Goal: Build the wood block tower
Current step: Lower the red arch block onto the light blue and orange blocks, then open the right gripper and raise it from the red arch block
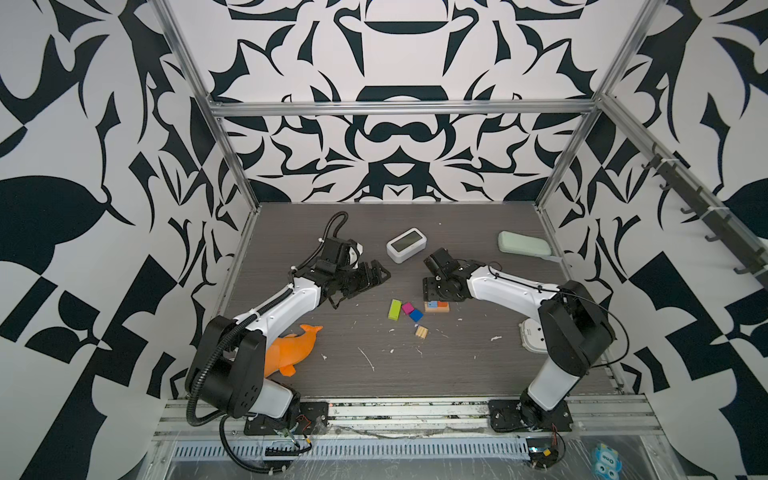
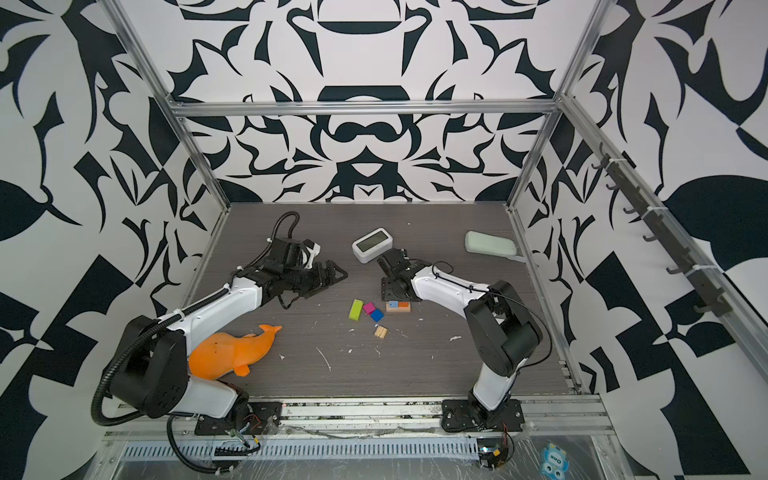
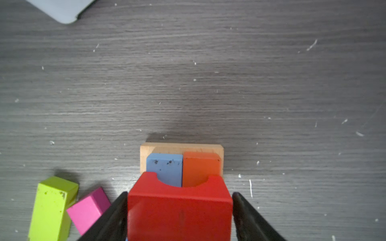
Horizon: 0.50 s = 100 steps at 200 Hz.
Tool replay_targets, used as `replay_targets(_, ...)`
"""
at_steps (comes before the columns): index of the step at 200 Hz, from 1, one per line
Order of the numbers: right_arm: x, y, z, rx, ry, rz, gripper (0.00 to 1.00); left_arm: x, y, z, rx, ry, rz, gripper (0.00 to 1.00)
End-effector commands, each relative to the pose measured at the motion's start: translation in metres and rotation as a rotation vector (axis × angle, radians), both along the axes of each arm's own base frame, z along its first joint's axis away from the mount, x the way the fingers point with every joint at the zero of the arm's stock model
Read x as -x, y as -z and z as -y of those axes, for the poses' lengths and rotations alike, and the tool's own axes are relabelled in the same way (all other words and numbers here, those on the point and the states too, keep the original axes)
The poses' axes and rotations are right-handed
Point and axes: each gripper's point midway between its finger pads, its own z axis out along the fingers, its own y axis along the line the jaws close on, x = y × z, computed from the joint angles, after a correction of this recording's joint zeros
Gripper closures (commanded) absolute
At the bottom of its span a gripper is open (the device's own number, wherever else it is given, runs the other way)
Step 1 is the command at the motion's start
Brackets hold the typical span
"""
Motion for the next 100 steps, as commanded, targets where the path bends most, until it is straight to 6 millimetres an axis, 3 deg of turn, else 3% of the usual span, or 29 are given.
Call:
replay_targets(1,-0.001,-0.007,0.002,0.009,-0.001,0.005,0.19,-0.001,-0.013,0.000,0.009,-0.005,0.032,0.08)
replay_targets(32,0.001,-0.020,0.003,0.011,-0.046,0.025,0.15,0.001,-0.011,-0.003,-0.004,-0.008,0.033,0.08)
replay_targets(100,0.013,-0.067,0.000,0.023,-0.254,0.098,0.14,0.002,-0.009,-0.006,-0.040,0.007,0.031,0.08)
